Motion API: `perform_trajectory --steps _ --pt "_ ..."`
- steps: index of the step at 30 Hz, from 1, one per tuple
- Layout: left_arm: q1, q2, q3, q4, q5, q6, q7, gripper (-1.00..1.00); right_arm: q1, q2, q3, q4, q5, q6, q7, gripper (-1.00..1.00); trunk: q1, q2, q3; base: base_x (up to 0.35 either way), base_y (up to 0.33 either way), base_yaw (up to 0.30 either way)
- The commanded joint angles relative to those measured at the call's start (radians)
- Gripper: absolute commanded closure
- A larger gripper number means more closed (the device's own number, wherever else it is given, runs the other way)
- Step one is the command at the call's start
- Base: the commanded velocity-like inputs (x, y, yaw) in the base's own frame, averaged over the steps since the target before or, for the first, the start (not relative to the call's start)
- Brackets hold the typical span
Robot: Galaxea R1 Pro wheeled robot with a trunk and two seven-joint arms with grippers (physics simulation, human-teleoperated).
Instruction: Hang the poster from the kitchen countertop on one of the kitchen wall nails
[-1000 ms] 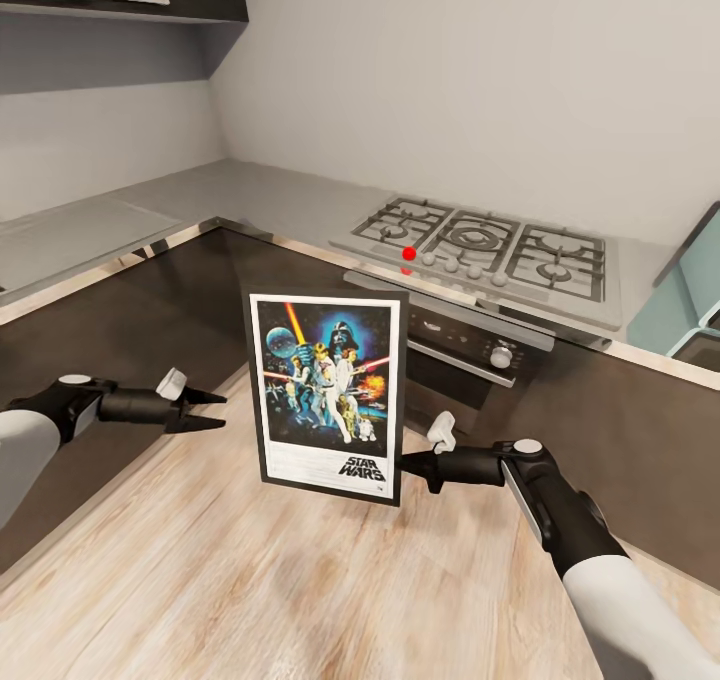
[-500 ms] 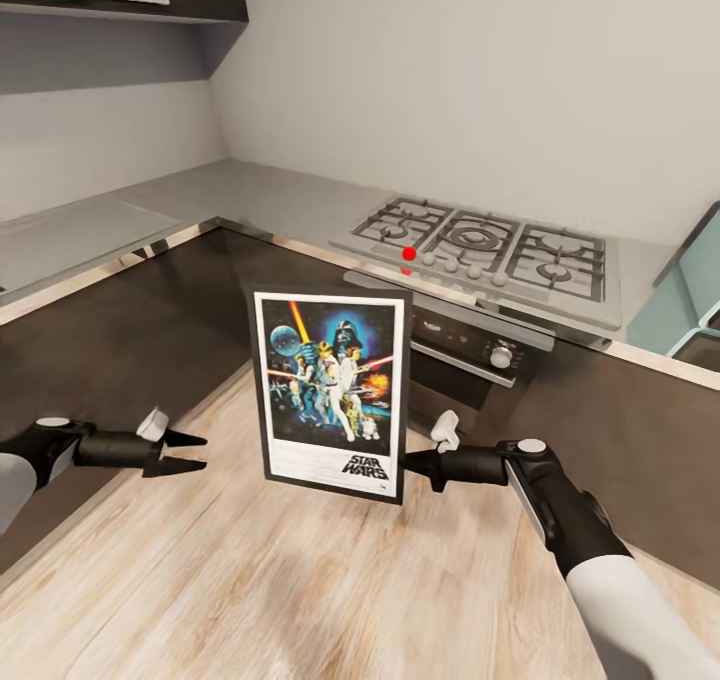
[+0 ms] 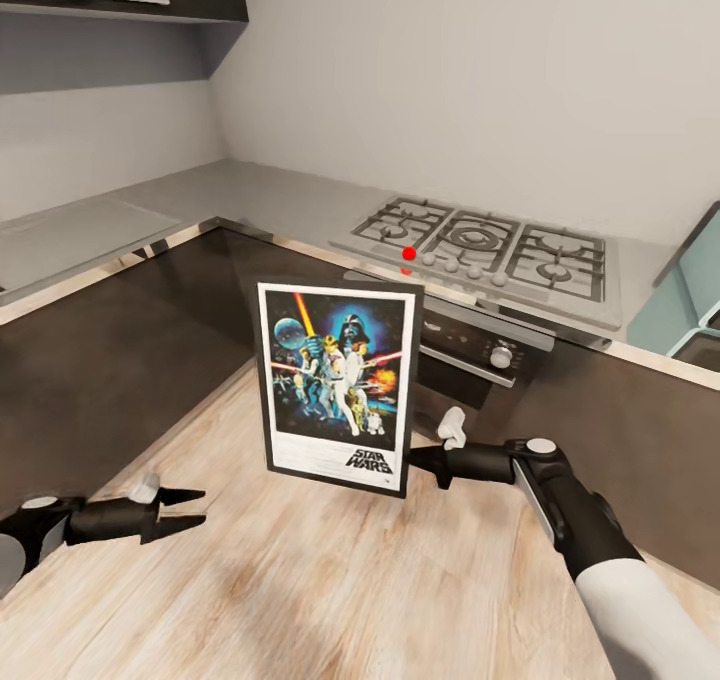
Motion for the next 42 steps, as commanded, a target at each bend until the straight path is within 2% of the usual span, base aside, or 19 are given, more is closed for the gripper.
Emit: perform_trajectory --steps 1,2,7,8,9,11,12,14,15,16,17,18,20,21,22,25,28,35,42 --pt "0.035 -0.001 0.01 0.0 0.026 -0.025 0.008 -1.0 0.0 -0.006 0.0 -0.002 -0.001 0.012 0.005 1.0 0.0 0.0 -0.001 0.0 0.0 0.0" --pt "0.071 -0.001 0.01 0.001 0.059 -0.035 0.014 -1.0 0.001 -0.013 0.0 -0.003 -0.002 0.011 0.005 1.0 0.0 0.0 -0.001 0.0 0.0 0.0" --pt "0.165 -0.007 0.01 0.001 0.158 -0.048 0.028 -1.0 0.001 -0.027 0.001 -0.003 -0.003 0.012 0.005 1.0 0.0 0.0 -0.001 0.0 0.0 0.0" --pt "0.213 -0.017 0.011 0.001 0.217 -0.051 0.044 -1.0 0.002 -0.03 0.001 -0.004 -0.003 0.012 0.006 1.0 0.0 0.0 -0.001 0.0 0.0 0.0" --pt "0.229 -0.021 0.011 0.001 0.238 -0.051 0.052 -1.0 0.002 -0.031 0.001 -0.004 -0.003 0.012 0.006 1.0 0.0 0.0 -0.001 0.0 0.0 0.0" --pt "0.29 -0.039 0.011 0.001 0.316 -0.052 0.089 -1.0 0.002 -0.033 0.001 -0.003 -0.003 0.013 0.006 1.0 0.0 0.0 -0.001 0.0 0.0 0.0" --pt "0.379 -0.088 0.011 0.001 0.412 -0.051 0.124 -1.0 0.003 -0.033 0.001 -0.003 -0.003 0.013 0.005 1.0 0.0 0.0 -0.001 0.0 0.0 0.0" --pt "0.412 -0.106 0.011 0.001 0.443 -0.05 0.136 -1.0 0.003 -0.033 0.001 -0.003 -0.003 0.013 0.005 1.0 0.0 0.0 -0.001 0.0 0.0 0.0" --pt "0.443 -0.121 0.011 0.001 0.477 -0.05 0.155 -1.0 0.005 -0.033 0.001 -0.002 -0.002 0.013 0.005 1.0 0.0 0.0 -0.001 0.0 0.0 0.0" --pt "0.473 -0.136 0.011 0.001 0.534 -0.047 0.201 -1.0 0.015 -0.033 0.001 -0.002 -0.003 0.013 0.006 1.0 0.0 0.0 -0.001 0.0 0.0 0.0" --pt "0.488 -0.148 0.011 0.001 0.569 -0.045 0.235 -1.0 0.023 -0.033 0.001 -0.002 -0.002 0.013 0.006 1.0 0.0 0.0 -0.001 0.0 0.0 0.0" --pt "0.556 -0.179 0.011 0.002 0.654 -0.038 0.299 -1.0 0.04 -0.034 0.001 0.0 -0.002 0.013 0.006 1.0 0.0 0.0 -0.001 0.0 0.0 0.0" --pt "0.568 -0.182 0.011 0.002 0.673 -0.029 0.304 -1.0 0.047 -0.034 0.001 0.0 -0.002 0.013 0.006 1.0 0.0 0.0 -0.001 0.0 0.0 0.0" --pt "0.583 -0.184 0.011 0.002 0.696 -0.015 0.307 -1.0 0.055 -0.034 0.001 0.0 -0.003 0.014 0.006 1.0 0.0 0.0 -0.001 0.0 0.0 0.0" --pt "0.611 -0.185 0.012 0.002 0.75 0.003 0.31 -1.0 0.066 -0.036 -0.006 0.0 -0.003 0.017 0.005 1.0 0.0 0.0 -0.001 0.0 0.0 0.0" --pt "0.625 -0.186 0.012 0.002 0.781 0.01 0.312 -1.0 0.071 -0.042 -0.035 0.0 -0.002 0.019 0.005 1.0 0.0 0.0 -0.001 0.0 0.0 0.0" --pt "0.633 -0.191 0.011 0.002 0.795 0.013 0.319 -1.0 0.075 -0.045 -0.063 0.002 -0.003 0.019 0.007 1.0 0.0 0.0 -0.001 0.0 0.0 0.0" --pt "0.643 -0.201 0.011 0.002 0.801 0.016 0.358 -1.0 0.08 -0.046 -0.074 0.004 -0.003 0.019 0.008 1.0 0.0 0.0 -0.001 0.0 0.0 0.0" --pt "0.646 -0.205 0.011 0.002 0.801 0.017 0.365 -1.0 0.081 -0.046 -0.076 0.006 -0.003 0.017 0.007 1.0 0.0 0.0 -0.001 0.0 0.0 0.0"
